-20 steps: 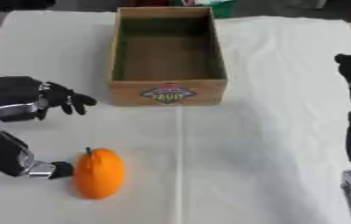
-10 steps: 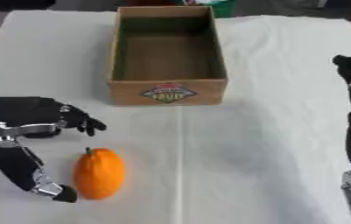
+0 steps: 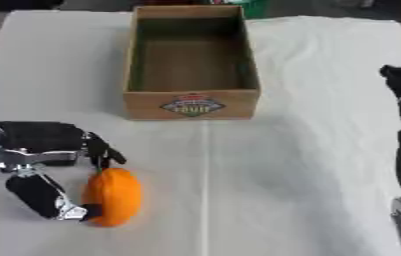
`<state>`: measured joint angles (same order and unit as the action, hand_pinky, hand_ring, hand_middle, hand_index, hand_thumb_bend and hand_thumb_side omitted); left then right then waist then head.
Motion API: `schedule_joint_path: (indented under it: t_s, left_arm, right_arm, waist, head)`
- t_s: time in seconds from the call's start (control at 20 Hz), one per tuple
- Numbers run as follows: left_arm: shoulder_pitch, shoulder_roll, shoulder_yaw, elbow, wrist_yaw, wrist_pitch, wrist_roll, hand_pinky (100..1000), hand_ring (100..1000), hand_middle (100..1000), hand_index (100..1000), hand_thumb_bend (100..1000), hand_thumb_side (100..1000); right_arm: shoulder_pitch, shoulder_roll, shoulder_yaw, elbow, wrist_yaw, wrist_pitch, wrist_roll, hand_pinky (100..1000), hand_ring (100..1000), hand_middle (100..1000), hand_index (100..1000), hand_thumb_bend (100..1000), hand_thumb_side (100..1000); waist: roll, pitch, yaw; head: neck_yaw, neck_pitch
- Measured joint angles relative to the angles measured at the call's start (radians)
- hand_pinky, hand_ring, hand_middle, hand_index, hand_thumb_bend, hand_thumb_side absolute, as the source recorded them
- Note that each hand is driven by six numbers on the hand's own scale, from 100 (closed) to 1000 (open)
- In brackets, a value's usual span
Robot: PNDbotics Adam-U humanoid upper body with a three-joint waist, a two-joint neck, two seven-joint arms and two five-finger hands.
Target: Pick up objects on the table and place them in the box.
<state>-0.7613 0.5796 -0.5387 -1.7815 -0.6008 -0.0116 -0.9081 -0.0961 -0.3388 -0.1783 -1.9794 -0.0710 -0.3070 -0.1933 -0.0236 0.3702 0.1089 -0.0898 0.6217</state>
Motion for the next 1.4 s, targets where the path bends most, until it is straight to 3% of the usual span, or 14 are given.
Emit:
schedule_joint_path:
  t_s: [0.3,0.5,0.75,0.95,1.4]
  left_arm:
    - [0.005,0.000,0.005,-0.023,0.030,0.027,0.005,453,644,616,820,260,428]
    - [0.005,0.000,0.006,-0.030,0.066,0.052,0.002,411,604,587,732,100,345]
    - [0.005,0.000,0.020,-0.047,0.110,0.093,0.021,348,562,582,726,100,282]
    - [0.005,0.001,0.032,-0.058,0.130,0.117,0.036,326,551,589,735,100,372]
    - [-0.020,0.034,0.092,-0.092,0.108,0.121,0.126,271,512,559,707,100,384]
  right_arm:
    - [0.000,0.001,0.000,0.000,0.003,0.002,0.001,945,864,691,936,100,1000]
    - [0.000,0.001,0.000,0.000,0.003,0.002,0.001,946,864,691,937,100,1000]
    - [0.001,0.001,0.000,0.000,0.004,0.003,-0.001,947,864,691,937,100,1000]
    - [0.005,0.001,0.000,0.000,0.004,0.004,-0.002,947,864,690,937,100,1000]
    - [0.008,0.001,0.000,0.000,0.007,0.005,-0.003,948,865,690,937,100,1000]
  waist:
    - [0.000,0.002,-0.001]
    - [0.000,0.003,-0.001]
    - [0.000,0.003,-0.001]
    - [0.000,0.003,0.000]
    - [0.004,0.003,0.001]
  head:
    - [0.000,0.000]
    - [0.000,0.000]
    - [0.000,0.000]
    - [-0.001,0.000]
    - [-0.008,0.000]
